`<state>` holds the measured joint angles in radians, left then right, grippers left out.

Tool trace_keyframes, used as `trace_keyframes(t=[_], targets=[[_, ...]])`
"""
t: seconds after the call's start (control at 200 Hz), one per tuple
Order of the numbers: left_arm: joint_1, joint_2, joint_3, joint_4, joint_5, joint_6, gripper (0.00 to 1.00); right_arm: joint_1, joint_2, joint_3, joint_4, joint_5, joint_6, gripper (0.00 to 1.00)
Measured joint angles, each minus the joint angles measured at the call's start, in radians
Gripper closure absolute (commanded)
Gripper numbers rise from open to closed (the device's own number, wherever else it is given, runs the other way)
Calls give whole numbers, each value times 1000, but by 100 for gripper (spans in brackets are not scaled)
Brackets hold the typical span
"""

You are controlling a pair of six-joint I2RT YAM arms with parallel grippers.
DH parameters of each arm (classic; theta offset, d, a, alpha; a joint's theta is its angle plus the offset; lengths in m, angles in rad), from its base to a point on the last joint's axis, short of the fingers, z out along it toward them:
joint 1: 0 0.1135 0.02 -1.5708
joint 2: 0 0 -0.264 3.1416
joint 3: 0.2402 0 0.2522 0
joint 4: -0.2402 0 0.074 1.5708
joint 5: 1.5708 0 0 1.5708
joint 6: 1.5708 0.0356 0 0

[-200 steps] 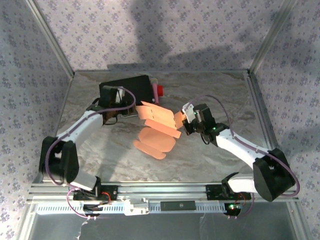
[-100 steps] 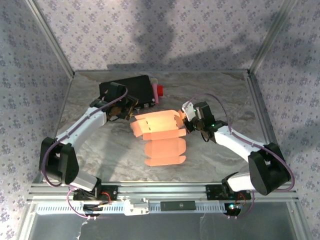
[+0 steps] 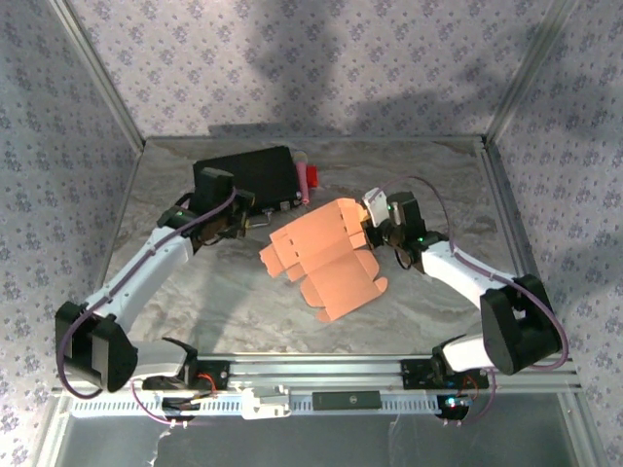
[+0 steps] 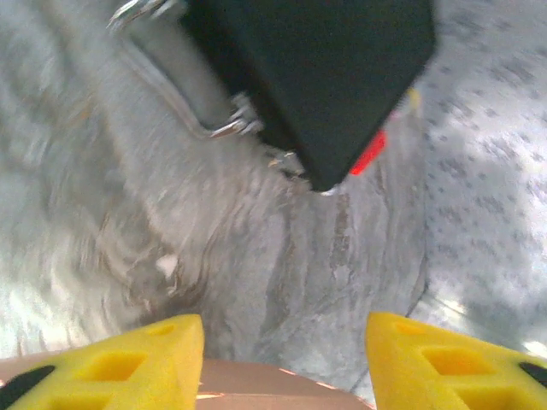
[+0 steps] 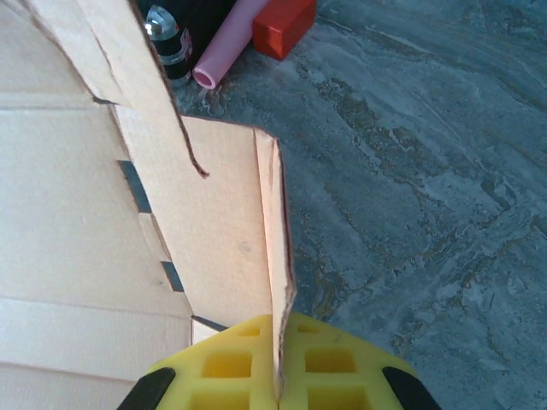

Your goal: Fold the paper box

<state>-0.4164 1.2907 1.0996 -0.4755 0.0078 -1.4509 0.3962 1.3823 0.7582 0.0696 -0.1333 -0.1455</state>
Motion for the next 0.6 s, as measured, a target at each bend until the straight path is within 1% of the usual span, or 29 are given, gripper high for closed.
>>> trace_keyframes(t=[0.04, 0.09, 0.14, 0.175, 0.195, 0.255, 0.335, 0.44, 0.53, 0.6], targets=[[3, 0, 7, 14, -5, 148, 54, -2, 0, 0, 3, -10, 0, 100], [1, -2, 7, 24, -6, 302, 55, -5, 0, 0, 8, -21, -1, 100], [-2, -5, -13, 39, -4, 464, 60, -6, 0, 0, 12, -32, -1, 100], [-2, -7, -34, 45, 0, 549, 61, -7, 0, 0, 13, -40, -1, 100], [-2, -8, -51, 47, 2, 602, 63, -8, 0, 0, 13, -43, -1, 100], [1, -8, -115, 60, 8, 742, 66, -12, 0, 0, 14, -51, -1, 100], [5, -10, -219, 84, 19, 887, 65, -21, 4, 0, 14, -64, -1, 100], [11, -45, -364, 160, 33, 1038, 58, -32, 14, 0, 14, -76, -1, 100], [24, -95, -464, 249, 57, 1126, 56, -35, 25, 2, 14, -86, -1, 100], [52, -104, -489, 307, 88, 1171, 56, -35, 34, 7, 14, -92, -1, 100]])
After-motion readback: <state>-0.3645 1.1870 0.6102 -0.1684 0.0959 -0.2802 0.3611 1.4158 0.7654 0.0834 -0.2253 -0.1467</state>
